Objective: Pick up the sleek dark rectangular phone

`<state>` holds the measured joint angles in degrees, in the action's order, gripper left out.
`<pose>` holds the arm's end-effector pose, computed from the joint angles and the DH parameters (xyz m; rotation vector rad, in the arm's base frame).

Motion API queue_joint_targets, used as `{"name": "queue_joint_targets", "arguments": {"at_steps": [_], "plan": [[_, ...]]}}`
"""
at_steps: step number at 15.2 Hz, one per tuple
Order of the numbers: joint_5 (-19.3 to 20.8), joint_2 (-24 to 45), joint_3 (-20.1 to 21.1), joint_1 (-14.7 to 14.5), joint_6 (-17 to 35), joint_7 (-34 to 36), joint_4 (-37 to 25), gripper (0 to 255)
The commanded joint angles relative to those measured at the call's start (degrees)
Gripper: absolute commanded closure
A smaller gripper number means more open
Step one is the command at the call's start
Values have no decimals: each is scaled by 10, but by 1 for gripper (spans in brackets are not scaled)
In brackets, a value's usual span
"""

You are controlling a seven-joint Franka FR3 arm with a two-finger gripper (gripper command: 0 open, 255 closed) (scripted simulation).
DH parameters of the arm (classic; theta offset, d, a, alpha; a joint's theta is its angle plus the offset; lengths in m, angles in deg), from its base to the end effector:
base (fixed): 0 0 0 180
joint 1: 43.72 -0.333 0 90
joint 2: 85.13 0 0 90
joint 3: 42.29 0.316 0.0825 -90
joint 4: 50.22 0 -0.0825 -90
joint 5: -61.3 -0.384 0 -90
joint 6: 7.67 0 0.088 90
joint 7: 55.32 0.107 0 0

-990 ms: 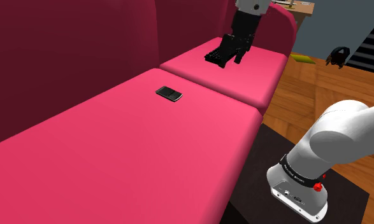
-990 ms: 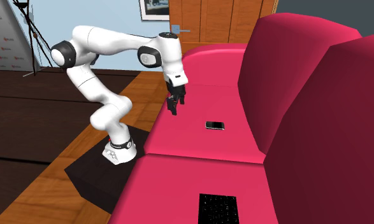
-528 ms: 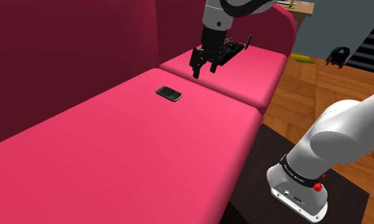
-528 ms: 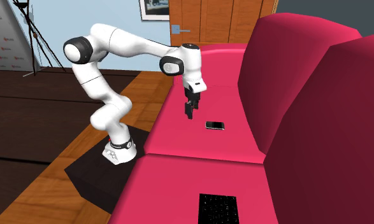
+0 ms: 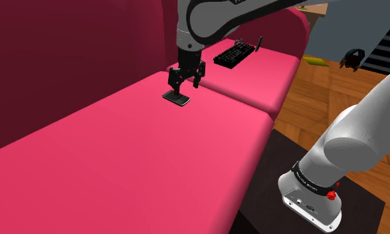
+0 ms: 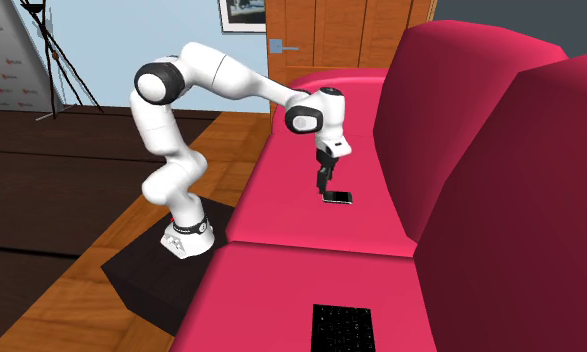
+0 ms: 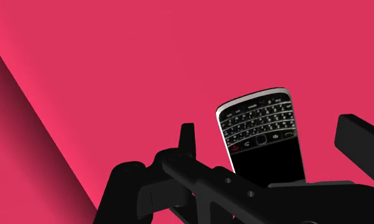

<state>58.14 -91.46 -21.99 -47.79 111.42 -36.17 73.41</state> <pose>0.4697 0.2194 0.4455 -3.1211 -0.0989 -0.0302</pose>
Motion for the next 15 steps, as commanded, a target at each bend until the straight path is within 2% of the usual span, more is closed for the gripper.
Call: {"name": "queue_joint_targets", "arguments": {"at_steps": [1, 8, 10, 11, 15], "plan": [[13, 27, 6, -2, 6, 13, -16, 0], [22, 52, 8, -3, 64, 20, 18, 0], [22, 52, 8, -3, 64, 20, 18, 0], [22, 52, 8, -3, 64, 21, 18, 255], [22, 52, 8, -3, 64, 21, 18, 255]]}}
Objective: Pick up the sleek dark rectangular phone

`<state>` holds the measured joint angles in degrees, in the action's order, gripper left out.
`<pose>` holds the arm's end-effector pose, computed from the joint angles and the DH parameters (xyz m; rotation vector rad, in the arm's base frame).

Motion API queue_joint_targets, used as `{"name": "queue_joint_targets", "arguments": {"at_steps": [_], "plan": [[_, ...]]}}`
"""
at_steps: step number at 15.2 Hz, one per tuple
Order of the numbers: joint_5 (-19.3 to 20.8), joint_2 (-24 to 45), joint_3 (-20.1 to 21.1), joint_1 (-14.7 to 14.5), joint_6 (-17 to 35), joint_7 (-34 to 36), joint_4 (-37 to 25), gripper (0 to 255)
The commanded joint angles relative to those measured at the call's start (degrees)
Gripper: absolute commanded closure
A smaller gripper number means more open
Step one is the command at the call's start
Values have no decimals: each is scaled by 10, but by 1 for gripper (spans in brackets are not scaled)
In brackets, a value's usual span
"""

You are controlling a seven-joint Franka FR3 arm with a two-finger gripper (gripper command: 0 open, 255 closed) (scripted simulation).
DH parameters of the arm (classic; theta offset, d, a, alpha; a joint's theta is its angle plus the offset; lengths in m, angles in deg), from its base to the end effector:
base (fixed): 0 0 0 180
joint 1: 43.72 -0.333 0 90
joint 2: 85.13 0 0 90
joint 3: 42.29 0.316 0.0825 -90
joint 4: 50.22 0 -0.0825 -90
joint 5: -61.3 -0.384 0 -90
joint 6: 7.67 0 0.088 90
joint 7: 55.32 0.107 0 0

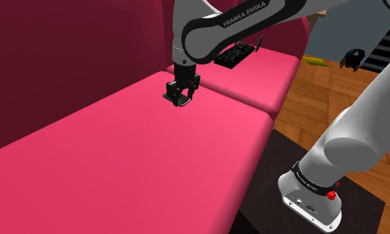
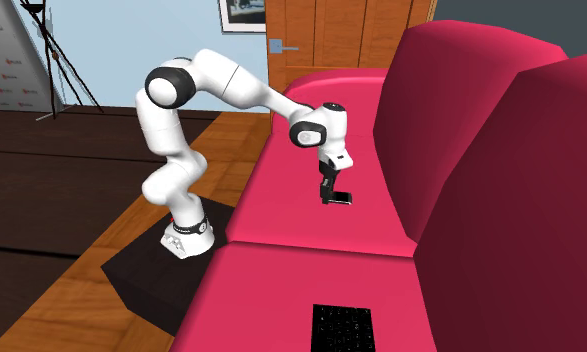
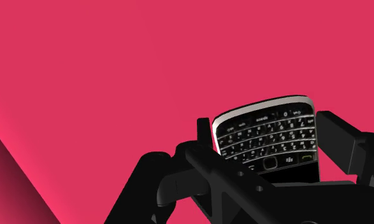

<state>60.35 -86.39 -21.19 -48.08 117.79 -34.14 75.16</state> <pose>0.4783 0.2289 0.3979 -3.1259 -0.1020 -0.0280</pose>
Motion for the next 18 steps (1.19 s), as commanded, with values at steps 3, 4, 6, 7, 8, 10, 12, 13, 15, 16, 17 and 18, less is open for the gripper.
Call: {"name": "queue_joint_targets", "arguments": {"at_steps": [3, 4, 6, 7, 8, 10, 12, 13, 15, 16, 17, 18], "plan": [[0, 0, 0, 0, 0, 0, 1, 255], [0, 1, 0, 0, 0, 0, 0, 255], [-1, -2, 0, 0, -7, -1, -4, 255], [-3, -6, -1, 0, -15, -2, -8, 255], [-4, -9, -1, 1, -23, -3, -12, 255], [-7, -16, -1, 1, -38, -5, -21, 255], [-9, -22, -2, 1, -53, -7, -31, 255], [-10, -25, -2, 1, -61, -7, -36, 255], [-12, -30, -3, 1, -76, -9, -46, 255], [-13, -33, -3, 1, -84, -9, -51, 255], [-13, -35, -4, 2, -91, -10, -57, 255], [-14, -37, -4, 2, -99, -10, -62, 255]]}}
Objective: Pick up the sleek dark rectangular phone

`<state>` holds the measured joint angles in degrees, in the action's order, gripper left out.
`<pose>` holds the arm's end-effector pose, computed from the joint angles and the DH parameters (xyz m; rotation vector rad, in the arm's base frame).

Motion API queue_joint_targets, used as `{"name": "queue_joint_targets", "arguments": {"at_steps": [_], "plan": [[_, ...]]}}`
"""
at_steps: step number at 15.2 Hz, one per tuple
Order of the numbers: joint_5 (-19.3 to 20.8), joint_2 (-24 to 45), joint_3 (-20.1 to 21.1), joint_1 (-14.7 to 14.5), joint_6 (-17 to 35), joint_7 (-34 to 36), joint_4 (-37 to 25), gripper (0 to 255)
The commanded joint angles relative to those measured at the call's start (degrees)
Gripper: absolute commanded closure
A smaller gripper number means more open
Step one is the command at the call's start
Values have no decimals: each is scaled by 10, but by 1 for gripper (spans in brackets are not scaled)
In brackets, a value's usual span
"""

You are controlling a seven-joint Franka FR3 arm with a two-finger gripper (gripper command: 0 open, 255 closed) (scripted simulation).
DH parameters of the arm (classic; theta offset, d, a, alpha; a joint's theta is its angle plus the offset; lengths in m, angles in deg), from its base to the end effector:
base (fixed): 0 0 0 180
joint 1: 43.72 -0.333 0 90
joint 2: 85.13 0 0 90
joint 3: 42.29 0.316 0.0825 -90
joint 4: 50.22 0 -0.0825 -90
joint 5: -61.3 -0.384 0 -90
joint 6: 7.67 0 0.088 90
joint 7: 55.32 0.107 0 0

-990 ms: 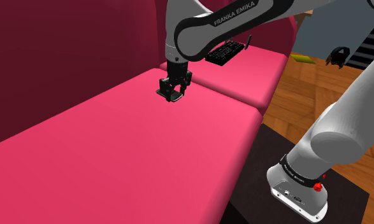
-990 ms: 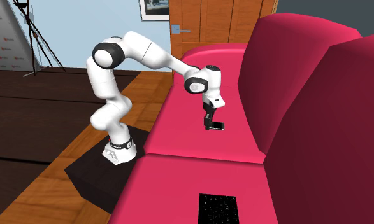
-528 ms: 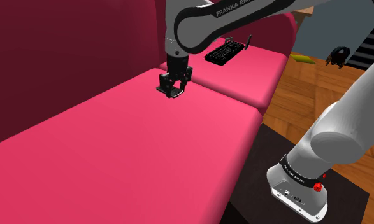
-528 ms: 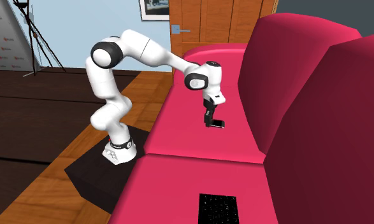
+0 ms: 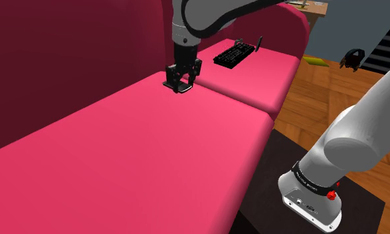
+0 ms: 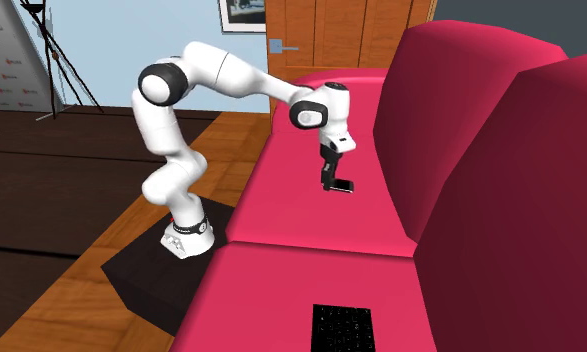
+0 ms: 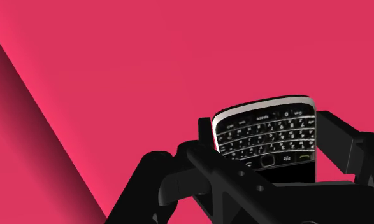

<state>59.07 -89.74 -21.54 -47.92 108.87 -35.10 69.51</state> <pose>0.4791 0.2286 0.4587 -3.1262 -0.1012 -0.0247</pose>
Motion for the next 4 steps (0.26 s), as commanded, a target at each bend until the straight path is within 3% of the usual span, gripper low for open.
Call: {"name": "queue_joint_targets", "arguments": {"at_steps": [1, 4], "plan": [[-2, -6, -1, 0, -17, -1, -12, 255], [-3, -8, -1, 0, -26, -2, -18, 255]]}}
